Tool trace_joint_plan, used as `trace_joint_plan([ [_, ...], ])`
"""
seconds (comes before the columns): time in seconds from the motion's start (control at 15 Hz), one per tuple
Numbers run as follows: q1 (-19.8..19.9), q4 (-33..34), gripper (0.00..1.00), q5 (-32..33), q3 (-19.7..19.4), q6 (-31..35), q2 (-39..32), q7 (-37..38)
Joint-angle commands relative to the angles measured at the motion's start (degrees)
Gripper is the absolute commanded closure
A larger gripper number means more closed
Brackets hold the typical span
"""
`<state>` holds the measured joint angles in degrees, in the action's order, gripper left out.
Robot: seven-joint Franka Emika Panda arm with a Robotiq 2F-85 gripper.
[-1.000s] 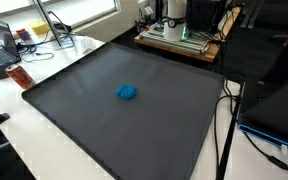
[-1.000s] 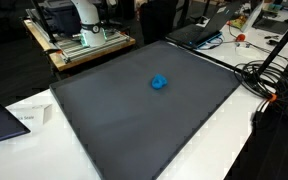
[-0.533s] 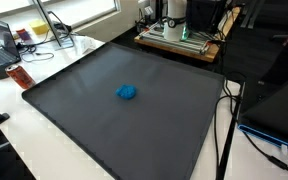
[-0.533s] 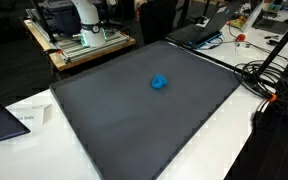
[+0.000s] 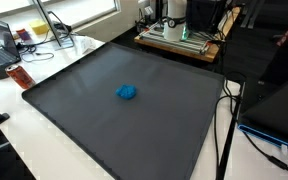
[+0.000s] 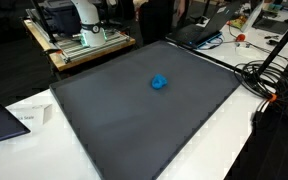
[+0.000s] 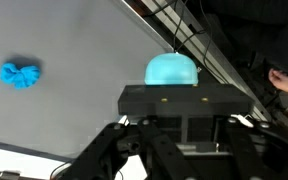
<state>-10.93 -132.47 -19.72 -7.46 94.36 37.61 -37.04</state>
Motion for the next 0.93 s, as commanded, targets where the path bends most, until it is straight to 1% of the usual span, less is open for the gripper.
trace_joint_plan([
  [0.0,0.2,4.8,0.78,-4.9,4.5,8.8,-8.0,7.8],
  [0.13,0.1,7.3,0.78,-5.1,6.8,15.3,-13.1,13.3],
  [0.27,1.0,9.6,0.78,-3.1,9.3,20.6,-17.7,19.7],
  [0.53,2.9,13.1,0.78,2.5,12.0,27.6,-23.9,30.8],
  [0.67,4.1,14.2,0.78,8.3,13.0,30.6,-25.8,35.5],
  [0.87,5.8,15.8,0.78,18.0,13.6,29.8,-27.9,41.0],
])
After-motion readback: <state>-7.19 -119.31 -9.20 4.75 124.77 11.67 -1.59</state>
